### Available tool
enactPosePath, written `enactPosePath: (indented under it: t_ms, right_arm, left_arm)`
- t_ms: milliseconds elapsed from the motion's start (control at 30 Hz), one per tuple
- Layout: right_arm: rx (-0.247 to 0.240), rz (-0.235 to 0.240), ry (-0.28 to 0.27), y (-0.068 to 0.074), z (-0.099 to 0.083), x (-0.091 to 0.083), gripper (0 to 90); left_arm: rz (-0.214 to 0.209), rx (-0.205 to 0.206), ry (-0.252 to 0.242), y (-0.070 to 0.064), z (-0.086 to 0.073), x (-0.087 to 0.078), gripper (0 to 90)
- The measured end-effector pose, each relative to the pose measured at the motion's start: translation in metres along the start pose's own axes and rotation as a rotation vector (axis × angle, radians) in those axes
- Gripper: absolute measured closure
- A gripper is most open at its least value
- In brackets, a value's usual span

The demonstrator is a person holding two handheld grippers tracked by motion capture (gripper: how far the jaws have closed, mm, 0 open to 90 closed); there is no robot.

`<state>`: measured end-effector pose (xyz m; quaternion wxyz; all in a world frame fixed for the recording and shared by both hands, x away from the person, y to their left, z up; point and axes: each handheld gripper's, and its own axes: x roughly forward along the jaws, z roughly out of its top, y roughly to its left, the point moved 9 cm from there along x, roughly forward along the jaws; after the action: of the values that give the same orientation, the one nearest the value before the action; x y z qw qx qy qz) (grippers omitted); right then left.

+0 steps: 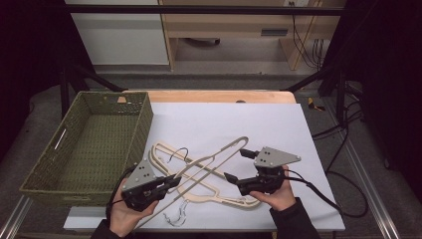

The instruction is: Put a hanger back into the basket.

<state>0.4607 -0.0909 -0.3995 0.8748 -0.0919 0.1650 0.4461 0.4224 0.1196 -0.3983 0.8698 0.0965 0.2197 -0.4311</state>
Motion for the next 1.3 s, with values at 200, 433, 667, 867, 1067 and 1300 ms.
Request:
enactPosePath:
  t_ms: [200, 433, 667, 867, 1067, 1300]
  right_arm:
    - [0.044, -0.060, -0.005, -0.013, -0.011, -0.019, 9.7]
    - [0.100, -0.119, -0.032, -0.032, -0.021, -0.036, 7.7]
    - [0.127, -0.153, -0.035, -0.042, -0.028, -0.043, 6.8]
    - [0.128, -0.159, -0.027, -0.046, -0.031, -0.044, 6.5]
    - [0.127, -0.163, -0.023, -0.047, -0.032, -0.043, 6.0]
    - [0.133, -0.164, -0.030, -0.049, -0.032, -0.046, 4.6]
  left_arm:
    - [0.033, 0.016, -0.059, 0.007, 0.024, -0.026, 86.4]
    - [0.067, 0.028, -0.084, 0.034, 0.055, -0.050, 86.4]
    - [0.113, 0.014, -0.088, 0.069, 0.074, -0.070, 86.4]
    - [0.176, -0.023, -0.082, 0.107, 0.081, -0.081, 86.4]
    - [0.224, -0.054, -0.065, 0.143, 0.075, -0.085, 86.4]
    - [0.269, -0.096, -0.069, 0.176, 0.062, -0.097, 86.4]
